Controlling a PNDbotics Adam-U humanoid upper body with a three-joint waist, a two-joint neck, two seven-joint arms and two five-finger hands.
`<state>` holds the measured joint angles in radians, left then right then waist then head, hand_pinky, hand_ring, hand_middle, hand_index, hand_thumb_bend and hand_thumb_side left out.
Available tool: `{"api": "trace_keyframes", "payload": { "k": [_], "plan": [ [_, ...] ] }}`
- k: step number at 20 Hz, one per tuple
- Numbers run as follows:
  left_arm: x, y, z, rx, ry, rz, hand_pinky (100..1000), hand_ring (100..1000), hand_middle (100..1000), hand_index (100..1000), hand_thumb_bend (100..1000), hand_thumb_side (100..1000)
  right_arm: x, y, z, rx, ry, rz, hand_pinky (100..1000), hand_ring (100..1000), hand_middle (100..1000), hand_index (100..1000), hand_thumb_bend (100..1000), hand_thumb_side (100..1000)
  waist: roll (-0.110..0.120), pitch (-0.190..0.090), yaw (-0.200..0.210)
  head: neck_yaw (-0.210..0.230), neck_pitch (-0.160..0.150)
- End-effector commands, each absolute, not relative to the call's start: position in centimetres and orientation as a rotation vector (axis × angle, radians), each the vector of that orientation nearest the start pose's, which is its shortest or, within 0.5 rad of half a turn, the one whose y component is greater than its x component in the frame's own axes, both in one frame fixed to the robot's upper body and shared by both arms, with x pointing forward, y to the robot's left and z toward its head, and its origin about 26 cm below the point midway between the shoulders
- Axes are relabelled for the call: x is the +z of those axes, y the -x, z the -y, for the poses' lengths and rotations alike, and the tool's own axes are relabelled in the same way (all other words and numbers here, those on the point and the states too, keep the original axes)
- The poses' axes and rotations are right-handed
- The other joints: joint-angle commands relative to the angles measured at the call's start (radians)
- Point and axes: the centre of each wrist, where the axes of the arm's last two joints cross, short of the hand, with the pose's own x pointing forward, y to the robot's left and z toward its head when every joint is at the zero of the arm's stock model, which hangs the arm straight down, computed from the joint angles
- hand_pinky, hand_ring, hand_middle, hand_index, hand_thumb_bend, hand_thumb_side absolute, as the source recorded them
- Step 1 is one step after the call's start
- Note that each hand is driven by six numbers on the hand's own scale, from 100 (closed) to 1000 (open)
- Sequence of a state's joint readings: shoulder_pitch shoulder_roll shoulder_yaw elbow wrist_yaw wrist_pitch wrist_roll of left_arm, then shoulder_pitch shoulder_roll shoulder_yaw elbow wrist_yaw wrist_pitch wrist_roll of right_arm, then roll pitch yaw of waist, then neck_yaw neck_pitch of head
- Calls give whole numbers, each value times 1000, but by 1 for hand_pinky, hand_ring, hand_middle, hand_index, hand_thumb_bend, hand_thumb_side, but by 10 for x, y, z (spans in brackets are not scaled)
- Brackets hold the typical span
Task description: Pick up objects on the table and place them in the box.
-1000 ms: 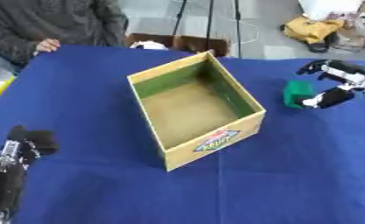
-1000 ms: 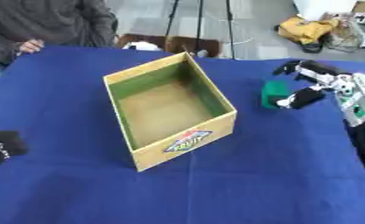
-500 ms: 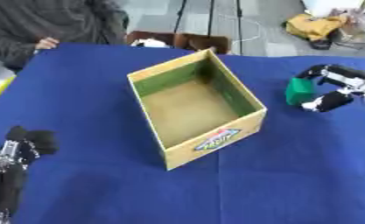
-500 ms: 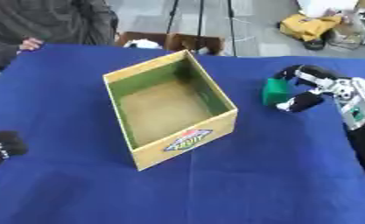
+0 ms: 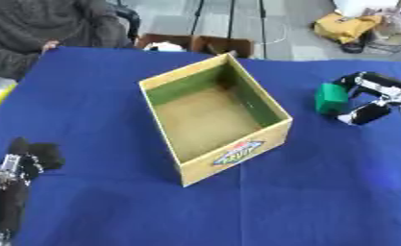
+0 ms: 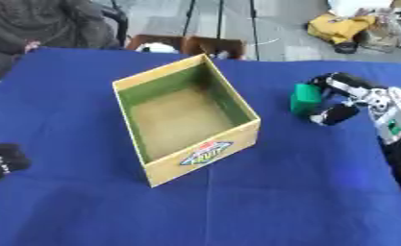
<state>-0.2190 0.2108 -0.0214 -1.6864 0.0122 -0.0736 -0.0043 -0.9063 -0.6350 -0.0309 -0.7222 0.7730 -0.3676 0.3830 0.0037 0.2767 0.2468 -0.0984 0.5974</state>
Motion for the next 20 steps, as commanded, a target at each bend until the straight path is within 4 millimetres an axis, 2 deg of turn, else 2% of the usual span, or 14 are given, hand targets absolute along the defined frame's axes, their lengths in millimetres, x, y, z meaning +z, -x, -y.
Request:
{"api": "trace_keyframes", "payload": {
  "k": [1,5,6,7,8,9,10,11,12,13,14,18,19,20],
  "plan": [
    [99,-325,-260,-260,-81,1990,674,599,555,681,410,1000,201,-456,424,1261,877,1381,663,716,447,579,100,184,3,-19,-2,2,3],
    [98,-325,-260,-258,-82,1988,674,599,555,681,411,1000,202,-454,426,1193,893,1456,627,648,330,451,100,196,2,-23,-5,4,3],
    [98,-325,-260,-258,-82,1988,674,599,555,681,411,1000,202,-453,427,1175,894,1478,618,635,316,437,100,301,2,-24,-7,5,3],
    [98,-325,-260,-257,-83,1987,674,599,555,681,411,1000,204,-453,427,1160,896,1502,616,632,310,432,100,225,2,-25,-8,5,3],
    [98,-325,-260,-257,-83,1986,674,599,555,681,411,1000,206,-452,426,1152,896,1525,612,627,305,425,100,448,2,-26,-10,6,4],
    [98,-325,-261,-256,-83,1985,674,598,555,681,411,1000,208,-452,425,1149,895,1547,612,625,300,423,100,225,2,-27,-13,6,4],
    [98,-325,-261,-256,-83,1985,674,598,555,681,412,1000,212,-452,422,1151,896,1573,611,624,301,421,100,416,2,-29,-15,7,5],
    [98,-325,-261,-255,-84,1984,674,598,555,681,413,999,216,-452,420,1153,896,1600,608,620,296,418,100,230,1,-31,-18,7,5],
    [97,-325,-261,-254,-84,1983,674,598,555,681,413,999,221,-452,416,1155,895,1632,608,620,296,418,100,230,1,-34,-20,8,6],
    [97,-325,-261,-253,-84,1982,674,598,555,681,416,997,227,-453,412,1161,893,1666,607,619,295,417,100,295,1,-36,-23,8,7],
    [97,-325,-261,-254,-84,1981,674,598,555,681,413,999,232,-453,406,1170,888,1701,607,619,295,417,100,229,1,-38,-25,8,8],
    [96,-324,-261,-254,-83,1978,675,598,555,681,414,997,256,-453,381,1224,859,1826,610,622,297,419,100,213,-1,-46,-25,4,9],
    [96,-324,-261,-254,-82,1977,675,598,555,681,414,997,263,-454,372,1244,849,1858,612,624,299,421,100,282,-1,-48,-24,2,9],
    [95,-324,-261,-254,-82,1976,675,598,555,680,414,997,269,-454,363,1267,837,1888,612,625,300,421,100,205,-1,-49,-23,1,11]
  ]
}}
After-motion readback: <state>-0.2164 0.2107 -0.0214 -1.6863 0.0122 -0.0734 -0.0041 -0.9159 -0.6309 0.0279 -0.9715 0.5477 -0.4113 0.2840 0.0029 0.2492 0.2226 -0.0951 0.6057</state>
